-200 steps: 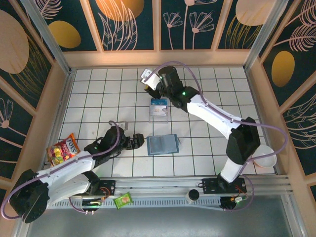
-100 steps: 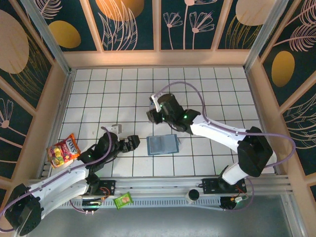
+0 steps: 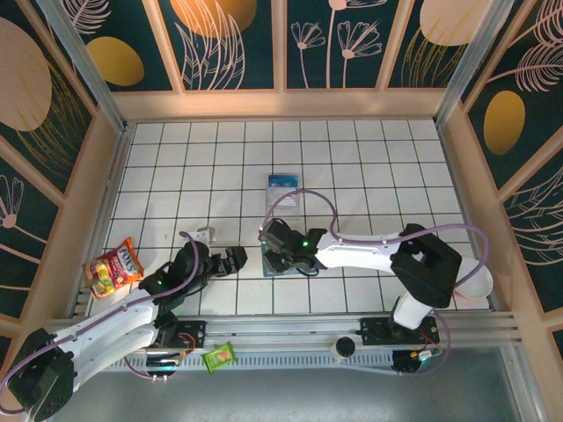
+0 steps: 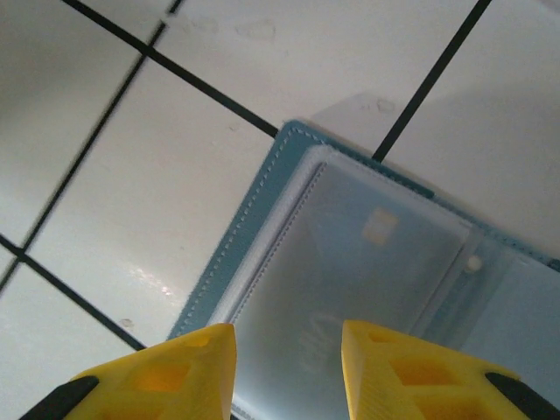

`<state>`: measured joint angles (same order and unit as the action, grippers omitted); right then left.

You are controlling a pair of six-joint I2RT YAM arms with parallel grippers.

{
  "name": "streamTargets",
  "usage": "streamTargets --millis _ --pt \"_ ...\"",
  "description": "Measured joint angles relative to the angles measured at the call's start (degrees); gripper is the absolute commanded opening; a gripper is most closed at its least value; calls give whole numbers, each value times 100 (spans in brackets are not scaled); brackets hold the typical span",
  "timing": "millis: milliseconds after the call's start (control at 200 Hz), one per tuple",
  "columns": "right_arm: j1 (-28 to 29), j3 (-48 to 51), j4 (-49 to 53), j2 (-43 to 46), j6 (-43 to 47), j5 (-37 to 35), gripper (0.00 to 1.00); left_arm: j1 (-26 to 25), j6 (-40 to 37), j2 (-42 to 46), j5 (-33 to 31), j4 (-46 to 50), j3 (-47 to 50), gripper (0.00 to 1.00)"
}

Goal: Take the credit cards out of the card holder

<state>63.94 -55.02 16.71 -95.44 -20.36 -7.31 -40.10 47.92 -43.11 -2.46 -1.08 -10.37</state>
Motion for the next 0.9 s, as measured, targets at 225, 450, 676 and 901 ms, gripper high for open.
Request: streamTargets --millis 225,450,676,901 --pt "229 -181 188 -363 7 -361 38 0 0 0 -2 -4 0 99" --pt "365 -348 205 -588 4 -529 28 0 0 -4 -2 -4 0 99" --pt "365 -376 192 -610 -63 -636 5 0 -4 -7 7 -7 0 98" --pt "308 -376 -94 -610 -120 -459 0 0 -35 -109 243 -216 -2 70"
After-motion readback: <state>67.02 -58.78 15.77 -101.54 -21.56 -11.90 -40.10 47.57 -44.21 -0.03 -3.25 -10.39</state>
